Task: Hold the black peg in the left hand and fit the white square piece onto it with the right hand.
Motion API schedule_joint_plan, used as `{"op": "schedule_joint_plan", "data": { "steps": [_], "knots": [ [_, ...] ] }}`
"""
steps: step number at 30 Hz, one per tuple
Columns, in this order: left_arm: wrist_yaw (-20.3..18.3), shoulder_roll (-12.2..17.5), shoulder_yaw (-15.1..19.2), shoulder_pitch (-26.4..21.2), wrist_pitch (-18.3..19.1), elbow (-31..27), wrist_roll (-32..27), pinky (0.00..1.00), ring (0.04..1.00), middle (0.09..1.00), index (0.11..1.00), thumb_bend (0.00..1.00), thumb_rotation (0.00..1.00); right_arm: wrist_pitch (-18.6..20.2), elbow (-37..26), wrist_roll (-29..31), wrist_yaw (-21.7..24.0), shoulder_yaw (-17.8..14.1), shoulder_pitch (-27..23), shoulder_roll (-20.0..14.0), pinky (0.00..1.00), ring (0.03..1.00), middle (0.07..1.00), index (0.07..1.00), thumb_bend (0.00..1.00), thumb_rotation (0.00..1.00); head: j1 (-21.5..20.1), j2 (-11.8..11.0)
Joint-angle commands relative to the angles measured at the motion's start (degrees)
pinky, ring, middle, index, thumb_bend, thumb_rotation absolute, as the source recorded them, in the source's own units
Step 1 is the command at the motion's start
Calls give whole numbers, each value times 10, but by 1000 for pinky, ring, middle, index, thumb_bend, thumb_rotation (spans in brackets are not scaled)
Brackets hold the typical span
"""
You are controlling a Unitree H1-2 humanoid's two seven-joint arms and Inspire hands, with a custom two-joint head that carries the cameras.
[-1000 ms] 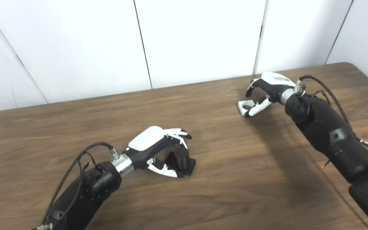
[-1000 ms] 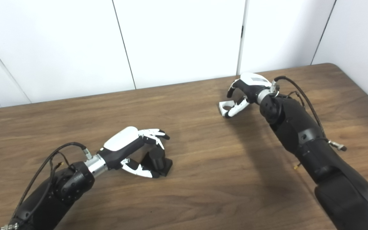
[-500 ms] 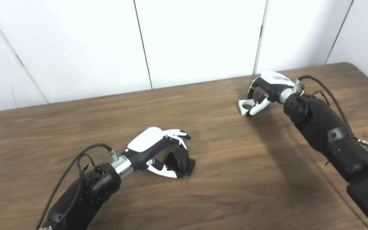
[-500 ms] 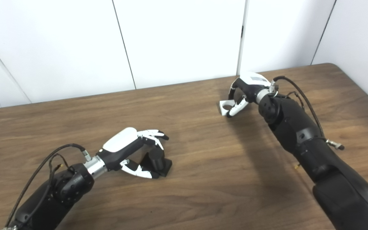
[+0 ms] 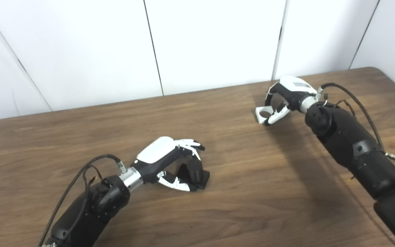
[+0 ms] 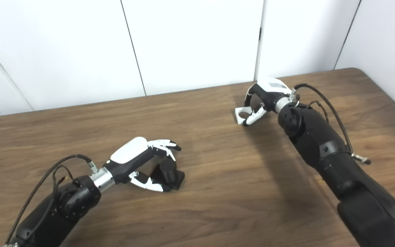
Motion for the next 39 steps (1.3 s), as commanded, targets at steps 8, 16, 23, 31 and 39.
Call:
{"op": "schedule_joint_plan", "data": {
  "steps": [8, 16, 23, 31, 39],
  "knots": [
    [-53, 33, -26, 35, 17, 37, 57, 824, 886, 840, 491, 520, 76, 0, -79, 5, 16, -16, 1, -28, 889, 893, 835, 482, 525, 135, 2, 2],
    [-56, 31, -27, 32, 19, 40, 56, 831, 889, 845, 492, 520, 76, 7, -157, 14, 42, -40, 14, -41, 938, 911, 841, 482, 524, 136, 5, 3],
    [-54, 30, -26, 32, 18, 41, 56, 818, 887, 841, 491, 520, 76, -3, -211, 18, 67, -50, 23, -52, 933, 931, 843, 482, 523, 137, 6, 3],
    [-55, 30, -27, 31, 16, 42, 56, 825, 887, 844, 492, 520, 77, -1, -276, 23, 101, -52, 30, -56, 907, 928, 841, 482, 524, 136, 9, 6],
    [-58, 29, -27, 30, 22, 38, 56, 841, 888, 845, 492, 520, 76, 18, -361, 33, 170, -46, 28, -46, 905, 923, 845, 480, 524, 138, 11, 7]
  ]
}}
